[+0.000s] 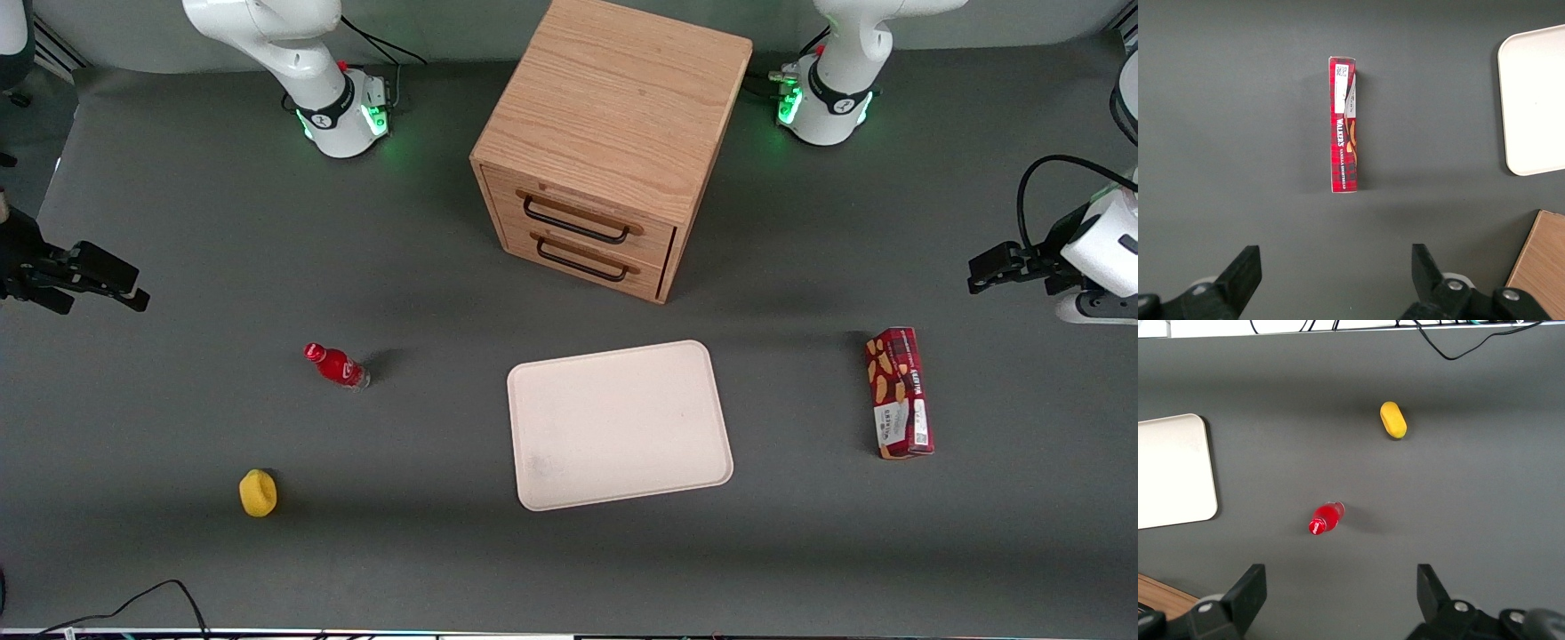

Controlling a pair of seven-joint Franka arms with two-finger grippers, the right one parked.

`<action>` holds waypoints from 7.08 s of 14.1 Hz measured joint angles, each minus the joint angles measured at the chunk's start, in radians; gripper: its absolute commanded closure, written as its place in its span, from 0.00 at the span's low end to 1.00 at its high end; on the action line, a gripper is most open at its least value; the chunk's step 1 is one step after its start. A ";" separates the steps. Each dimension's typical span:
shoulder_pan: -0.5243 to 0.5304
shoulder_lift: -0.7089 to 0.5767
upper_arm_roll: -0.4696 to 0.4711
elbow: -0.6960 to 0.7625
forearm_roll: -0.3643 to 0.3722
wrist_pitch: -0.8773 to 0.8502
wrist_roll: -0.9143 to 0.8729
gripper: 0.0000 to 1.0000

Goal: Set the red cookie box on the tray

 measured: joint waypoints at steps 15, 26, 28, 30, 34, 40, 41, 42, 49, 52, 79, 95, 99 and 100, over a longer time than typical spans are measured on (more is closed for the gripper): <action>0.000 0.032 -0.005 0.050 0.000 -0.016 0.008 0.00; 0.000 0.035 -0.005 0.050 0.000 -0.031 0.009 0.00; 0.000 0.036 -0.006 0.050 0.000 -0.031 0.010 0.00; 0.000 0.046 -0.006 0.050 0.000 -0.031 0.010 0.00; 0.000 0.149 -0.007 0.046 0.000 0.055 0.010 0.00; 0.015 0.427 -0.005 0.041 0.002 0.339 0.029 0.00; 0.015 0.463 -0.005 0.042 0.002 0.391 0.032 0.02; 0.015 0.495 -0.006 0.043 0.002 0.437 0.033 0.17; 0.011 0.570 -0.012 0.052 0.002 0.533 0.036 1.00; -0.001 0.569 -0.019 0.098 -0.003 0.496 0.003 1.00; -0.452 0.860 -0.024 0.575 0.048 0.315 -0.651 0.00; -0.066 0.601 -0.004 0.612 -0.136 -0.300 -0.010 0.00; -0.005 0.452 -0.001 0.475 -0.080 -0.281 0.044 0.00; 0.004 0.407 -0.001 0.424 -0.075 -0.247 0.062 0.00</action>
